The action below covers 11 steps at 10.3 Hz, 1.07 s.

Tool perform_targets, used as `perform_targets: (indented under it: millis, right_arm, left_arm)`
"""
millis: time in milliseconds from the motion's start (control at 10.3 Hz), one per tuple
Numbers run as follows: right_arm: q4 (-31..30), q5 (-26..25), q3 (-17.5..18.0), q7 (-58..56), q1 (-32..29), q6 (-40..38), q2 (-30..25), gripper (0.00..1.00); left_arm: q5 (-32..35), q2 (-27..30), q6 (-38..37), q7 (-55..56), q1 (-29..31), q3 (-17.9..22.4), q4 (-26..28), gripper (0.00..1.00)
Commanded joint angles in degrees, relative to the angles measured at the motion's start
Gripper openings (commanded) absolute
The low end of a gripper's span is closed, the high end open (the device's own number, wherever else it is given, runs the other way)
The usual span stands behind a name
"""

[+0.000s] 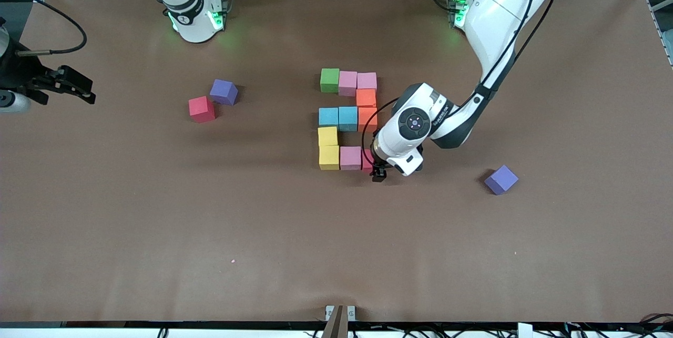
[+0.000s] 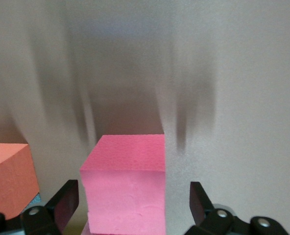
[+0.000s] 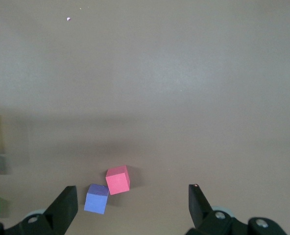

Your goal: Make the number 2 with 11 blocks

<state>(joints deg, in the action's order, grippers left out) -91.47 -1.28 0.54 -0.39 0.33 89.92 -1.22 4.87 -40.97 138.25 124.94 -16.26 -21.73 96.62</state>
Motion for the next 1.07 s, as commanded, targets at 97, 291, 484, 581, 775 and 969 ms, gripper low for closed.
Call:
perform_targets:
  millis: [97, 291, 484, 581, 775, 969]
  right_arm:
    - [6.72, -0.31, 3.59, -0.32, -3.05, -5.35, 3.23, 1.0]
    - [8.06, -0.39, 2.98, -0.58, -3.05, -6.51, 3.42, 1.0]
    - [7.98, -0.92, 3.07, -0.14, -2.88, -5.81, 2.63, 1.0]
    - [7.98, -0.92, 3.07, -0.14, -2.88, -5.81, 2.62, 1.0]
    - [7.36, -0.83, 2.98, -0.14, -3.14, -3.62, 2.71, 1.0]
    - [7.19, -0.75, 2.98, -0.23, -3.23, -3.61, 2.8, 1.0]
  left_arm:
    - [1.73, 3.34, -4.03, 1.8, -0.26, -0.07, -0.9, 1.0]
    - [1.73, 6.41, -6.49, 1.71, -0.35, -0.33, -0.9, 1.0]
    - [1.73, 9.49, -8.17, 0.84, -0.09, -0.51, -1.08, 1.0]
    - [1.73, 10.38, -10.26, -2.04, 0.18, -0.68, -2.47, 1.0]
    - [1.9, 11.43, -17.46, -9.76, -0.08, -0.95, -6.16, 1.0]
    - [2.51, 15.11, -21.34, -19.16, 0.61, -0.86, -6.35, 1.0]
